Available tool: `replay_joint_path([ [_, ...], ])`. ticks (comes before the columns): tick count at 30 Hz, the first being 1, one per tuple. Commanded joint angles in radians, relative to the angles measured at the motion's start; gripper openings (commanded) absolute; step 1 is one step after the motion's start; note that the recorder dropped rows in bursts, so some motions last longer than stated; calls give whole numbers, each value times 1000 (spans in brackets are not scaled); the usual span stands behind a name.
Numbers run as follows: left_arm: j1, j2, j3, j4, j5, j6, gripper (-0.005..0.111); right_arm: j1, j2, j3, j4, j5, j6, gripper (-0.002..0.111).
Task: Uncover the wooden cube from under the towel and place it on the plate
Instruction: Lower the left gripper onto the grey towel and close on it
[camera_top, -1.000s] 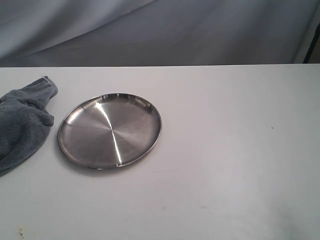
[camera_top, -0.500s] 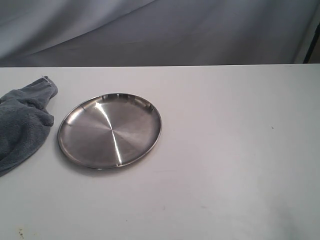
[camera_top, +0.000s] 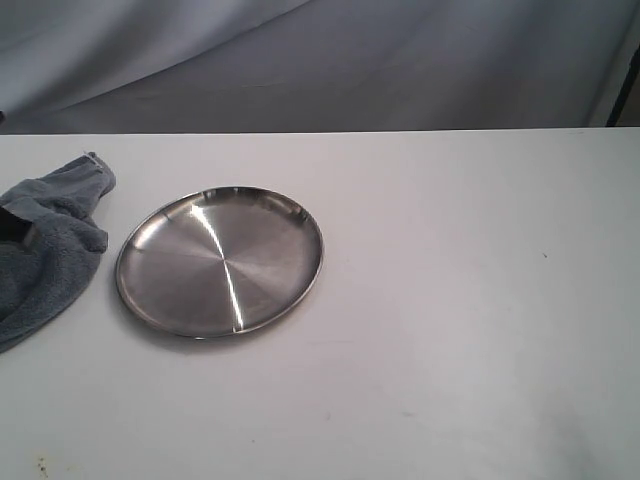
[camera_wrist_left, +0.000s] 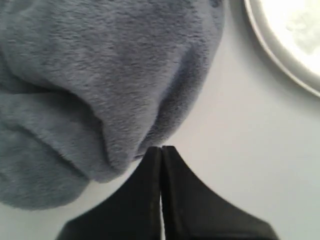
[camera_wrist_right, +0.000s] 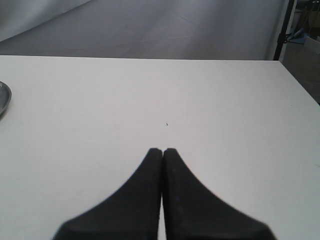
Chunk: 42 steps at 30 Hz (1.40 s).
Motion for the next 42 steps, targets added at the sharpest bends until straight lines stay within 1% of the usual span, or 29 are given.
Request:
replay_joint_path([
  [1,2,31,-13,-147,-78,184,0,3,-7,3,3,-3,2,0],
  [4,2,24,-41,-154,-135,270,0,3,-7,3,3,-3,2,0],
  [6,2,15,-68,-154,-160,282,0,3,-7,3,3,-3,2,0],
  [7,2,3,-88,-146,-204,277,0,3,-7,3,3,-3,2,0],
  [8,2,-4,-90,-127,-220,277,0,3,-7,3,3,-3,2,0],
  [10,2,-28,-94,12,-256,199,0,3,-7,3,3,-3,2,0],
  [11,2,-45,-94,214,-249,-27,0,3,-7,3,3,-3,2,0],
  [12,2,-53,-94,331,-230,-179,0,3,-7,3,3,-3,2,0],
  [13,2,-67,-94,561,-131,-488,0,3,-7,3,3,-3,2,0],
  [14,2,-67,-94,635,-76,-575,0,3,-7,3,3,-3,2,0],
  [15,2,-69,-94,730,53,-644,0,3,-7,3,3,-3,2,0],
  [16,10,-67,-92,729,92,-639,0,3,-7,3,3,-3,2,0],
  [17,20,-65,-85,683,94,-617,0,3,-7,3,3,-3,2,0],
  [18,30,-61,-76,616,86,-550,0,3,-7,3,3,-3,2,0],
  [19,41,-44,-67,537,81,-454,0,3,-7,3,3,-3,2,0],
  [21,52,7,-60,352,101,-317,0,3,-7,3,3,-3,2,0],
  [23,52,48,-60,194,106,-223,0,3,-7,3,3,-3,2,0],
  [25,50,66,-60,32,84,-114,0,3,-7,3,3,-3,2,0],
  [28,50,71,-83,-277,64,186,0,3,-7,3,3,-3,2,0],
  [30,50,64,-116,-416,34,332,0,3,-7,3,3,-3,2,0],
  [31,50,59,-133,-448,26,363,0,3,-7,3,3,-3,2,0],
  [32,50,52,-151,-469,23,385,0,3,-7,3,3,-3,2,0],
  [34,50,36,-173,-462,7,386,0,3,-7,3,3,-3,2,0],
  [37,54,-8,-173,-409,-71,319,0,3,-7,3,3,-3,2,0],
  [39,54,-47,-173,-262,-135,128,0,3,-7,3,3,-3,2,0],
  [40,54,-62,-173,-161,-150,23,0,3,-7,3,3,-3,2,0],
  [42,54,-91,-173,59,-146,-135,0,3,-7,3,3,-3,2,0],
])
